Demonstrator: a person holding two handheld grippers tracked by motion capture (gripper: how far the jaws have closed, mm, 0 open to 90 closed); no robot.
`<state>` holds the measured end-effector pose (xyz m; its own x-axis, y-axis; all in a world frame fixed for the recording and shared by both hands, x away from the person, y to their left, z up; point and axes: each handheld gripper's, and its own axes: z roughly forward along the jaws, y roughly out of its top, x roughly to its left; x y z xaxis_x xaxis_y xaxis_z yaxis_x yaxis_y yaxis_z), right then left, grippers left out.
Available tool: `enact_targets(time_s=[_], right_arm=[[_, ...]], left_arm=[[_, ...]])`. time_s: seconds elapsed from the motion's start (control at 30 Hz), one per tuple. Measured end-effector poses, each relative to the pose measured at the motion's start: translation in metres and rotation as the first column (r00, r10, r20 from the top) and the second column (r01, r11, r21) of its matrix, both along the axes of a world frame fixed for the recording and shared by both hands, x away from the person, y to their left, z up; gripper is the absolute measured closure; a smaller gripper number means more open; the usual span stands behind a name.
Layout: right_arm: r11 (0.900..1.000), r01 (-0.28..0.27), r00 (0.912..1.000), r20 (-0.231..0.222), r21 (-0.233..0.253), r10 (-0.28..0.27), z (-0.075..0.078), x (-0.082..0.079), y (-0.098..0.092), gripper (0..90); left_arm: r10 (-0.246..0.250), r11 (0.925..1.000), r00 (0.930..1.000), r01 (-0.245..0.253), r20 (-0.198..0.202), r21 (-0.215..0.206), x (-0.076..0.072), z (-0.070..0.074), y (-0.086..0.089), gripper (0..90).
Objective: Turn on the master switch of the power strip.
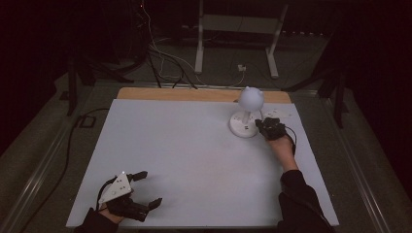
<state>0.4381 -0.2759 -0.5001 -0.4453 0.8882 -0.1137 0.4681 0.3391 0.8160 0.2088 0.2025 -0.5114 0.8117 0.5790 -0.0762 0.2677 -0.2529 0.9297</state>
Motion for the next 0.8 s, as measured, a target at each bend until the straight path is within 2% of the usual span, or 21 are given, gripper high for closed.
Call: enact_targets(time_s=[0.3, 0.47, 0.6, 0.7, 0.8], right_arm=[[0.999, -0.013, 0.9997, -0.023, -0.050, 0.012, -0.0082, 0.0055, 0.0058, 90.0], [0.999, -0.009, 0.9998, -0.020, -0.038, 0.008, -0.0092, 0.0062, 0.0064, 90.0], [1.000, 0.012, 0.9994, -0.031, -0.008, -0.013, -0.0097, 0.0070, 0.0037, 90.0], [0.999, 0.010, 0.9997, -0.022, -0.050, -0.011, -0.0095, 0.0066, 0.0070, 90.0], [0.998, 0.011, 0.9996, -0.025, -0.056, -0.013, -0.0095, 0.0069, 0.0075, 90.0]], left_arm=[[-0.007, 1.0000, 1.0000, 0.007, -0.002, 0.005, 0.0001, -0.0009, -0.0014, 0.2], [-0.009, 0.9999, 0.9999, 0.009, -0.006, 0.008, 0.0004, -0.0012, -0.0014, 0.2], [-0.010, 0.9999, 1.0000, 0.010, -0.002, 0.008, -0.0001, -0.0011, -0.0019, 0.2], [-0.009, 0.9999, 0.9999, 0.009, -0.004, 0.009, 0.0003, -0.0011, -0.0017, 0.2], [-0.010, 0.9999, 0.9999, 0.010, -0.003, 0.011, 0.0001, -0.0011, -0.0018, 0.2]])
